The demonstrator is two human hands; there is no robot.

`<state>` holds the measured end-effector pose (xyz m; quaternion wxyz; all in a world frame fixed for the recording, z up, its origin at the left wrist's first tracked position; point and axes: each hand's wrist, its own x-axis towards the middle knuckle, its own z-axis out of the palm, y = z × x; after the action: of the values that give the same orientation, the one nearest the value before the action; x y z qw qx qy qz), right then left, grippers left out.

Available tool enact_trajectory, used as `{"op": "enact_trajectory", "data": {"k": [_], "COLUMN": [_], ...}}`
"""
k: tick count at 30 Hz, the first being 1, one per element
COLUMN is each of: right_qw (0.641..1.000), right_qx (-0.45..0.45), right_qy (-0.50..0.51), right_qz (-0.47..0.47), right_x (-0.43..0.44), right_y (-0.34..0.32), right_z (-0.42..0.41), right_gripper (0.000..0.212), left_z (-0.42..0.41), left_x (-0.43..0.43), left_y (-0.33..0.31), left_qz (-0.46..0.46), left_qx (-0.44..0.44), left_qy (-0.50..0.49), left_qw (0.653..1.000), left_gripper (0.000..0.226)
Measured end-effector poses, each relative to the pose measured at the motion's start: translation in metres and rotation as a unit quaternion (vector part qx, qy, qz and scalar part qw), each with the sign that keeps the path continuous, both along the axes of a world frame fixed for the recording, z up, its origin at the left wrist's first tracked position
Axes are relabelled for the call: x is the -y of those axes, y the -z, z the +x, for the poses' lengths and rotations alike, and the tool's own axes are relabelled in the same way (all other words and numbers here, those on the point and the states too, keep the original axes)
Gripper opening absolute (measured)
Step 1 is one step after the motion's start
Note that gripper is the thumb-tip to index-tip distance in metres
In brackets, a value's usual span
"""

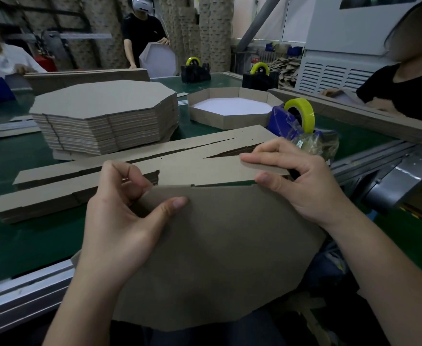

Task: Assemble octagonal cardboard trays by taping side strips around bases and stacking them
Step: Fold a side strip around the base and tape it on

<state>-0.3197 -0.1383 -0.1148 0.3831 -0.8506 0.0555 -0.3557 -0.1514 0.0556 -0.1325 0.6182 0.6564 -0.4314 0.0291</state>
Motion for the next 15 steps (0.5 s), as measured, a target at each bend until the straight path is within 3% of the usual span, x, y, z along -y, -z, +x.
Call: {"op": "enact_trajectory", "data": {"k": [15], "right_qw": [0.995], "right_qx": [-0.079], "right_qy": [-0.059], "right_qz": [-0.02], "right_x": [0.0081], "right_y": [-0.0025], "right_z": [0.0044], "right_gripper": [0.047], "left_z": [0.0036], "left_x": [-0.0089], "left_y": [-0.0008], "left_qz": [0.061], "left_qx": [-0.004], "left_qy": [0.044], "left_qw": [0.997], "left_gripper": [0.056]}}
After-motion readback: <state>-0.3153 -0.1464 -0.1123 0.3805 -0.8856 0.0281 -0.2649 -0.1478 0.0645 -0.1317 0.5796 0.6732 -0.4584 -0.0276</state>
